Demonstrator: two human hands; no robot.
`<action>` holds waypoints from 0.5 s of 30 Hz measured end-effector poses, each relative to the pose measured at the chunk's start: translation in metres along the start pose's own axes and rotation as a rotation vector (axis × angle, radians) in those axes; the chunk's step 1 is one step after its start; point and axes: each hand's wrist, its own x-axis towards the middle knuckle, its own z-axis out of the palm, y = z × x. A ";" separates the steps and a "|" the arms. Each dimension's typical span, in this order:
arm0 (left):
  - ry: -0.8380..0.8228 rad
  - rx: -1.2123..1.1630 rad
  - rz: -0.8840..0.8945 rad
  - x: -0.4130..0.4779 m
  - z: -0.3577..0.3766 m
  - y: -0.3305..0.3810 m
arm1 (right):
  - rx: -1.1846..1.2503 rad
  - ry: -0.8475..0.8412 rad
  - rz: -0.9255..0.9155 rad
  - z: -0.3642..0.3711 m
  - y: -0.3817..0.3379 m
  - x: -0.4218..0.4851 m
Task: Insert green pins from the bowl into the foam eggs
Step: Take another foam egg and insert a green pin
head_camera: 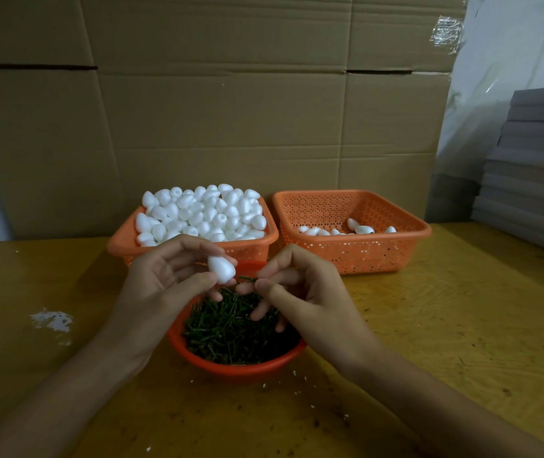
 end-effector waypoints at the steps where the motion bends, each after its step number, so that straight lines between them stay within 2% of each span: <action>1: -0.002 0.003 0.002 0.000 0.000 0.000 | -0.003 -0.002 -0.001 0.000 0.000 0.000; 15: 0.017 -0.007 -0.015 0.000 -0.001 0.002 | -0.043 -0.002 -0.043 0.002 0.004 0.000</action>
